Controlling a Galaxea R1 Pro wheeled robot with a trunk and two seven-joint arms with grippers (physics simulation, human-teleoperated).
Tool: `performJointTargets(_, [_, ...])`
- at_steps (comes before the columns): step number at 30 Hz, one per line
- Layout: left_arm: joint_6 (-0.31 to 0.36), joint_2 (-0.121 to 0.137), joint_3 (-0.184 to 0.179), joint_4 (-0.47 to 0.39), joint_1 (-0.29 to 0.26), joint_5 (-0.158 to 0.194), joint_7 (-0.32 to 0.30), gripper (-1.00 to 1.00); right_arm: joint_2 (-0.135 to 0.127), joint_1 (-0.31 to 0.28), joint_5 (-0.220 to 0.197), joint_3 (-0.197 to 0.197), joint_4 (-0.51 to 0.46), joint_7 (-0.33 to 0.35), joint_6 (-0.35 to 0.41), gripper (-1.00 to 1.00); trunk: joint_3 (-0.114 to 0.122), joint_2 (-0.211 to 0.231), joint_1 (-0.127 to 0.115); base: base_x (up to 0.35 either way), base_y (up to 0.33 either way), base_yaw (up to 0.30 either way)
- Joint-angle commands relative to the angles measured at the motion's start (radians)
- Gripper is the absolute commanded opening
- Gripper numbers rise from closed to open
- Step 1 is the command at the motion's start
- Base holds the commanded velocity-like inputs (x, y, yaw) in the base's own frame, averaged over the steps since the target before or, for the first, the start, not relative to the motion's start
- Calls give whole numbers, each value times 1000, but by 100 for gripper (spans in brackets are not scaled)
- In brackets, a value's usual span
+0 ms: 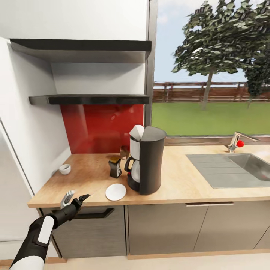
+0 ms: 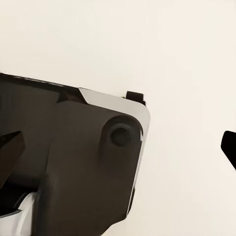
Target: Set up a coffee station on the kitchen countertop: keep the coffee maker on the countertop, move the bottle of coffee from the kitchen shelf to the counter next to the coffee maker, place a paper coffee filter on top of the coffee maker, put the saucer next to the coffee maker with the coffee cup on the saucer, and place the electric kettle next to the coffee maker.
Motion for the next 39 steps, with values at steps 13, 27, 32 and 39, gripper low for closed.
performJointTargets(13, [18,10,-2,-8,57,5,-150,100,1,0,4,5,-2,2,3,100,0,-1,0,-119,115,0])
performJointTargets(27, [-35,127,-19,-1,291,-90,-273,100,2,0,1,4,-8,1,3,100,0,-1,0,-1,1,0])
performJointTargets(32, [-340,135,-16,48,429,-264,-269,100,-1,0,-3,-5,-12,0,1,100,0,-1,0,0,0,0])
performJointTargets(39, [-678,171,-6,356,466,-601,-125,100,-6,0,-85,-7,-12,-1,0,100,0,-1,0,0,0,0])
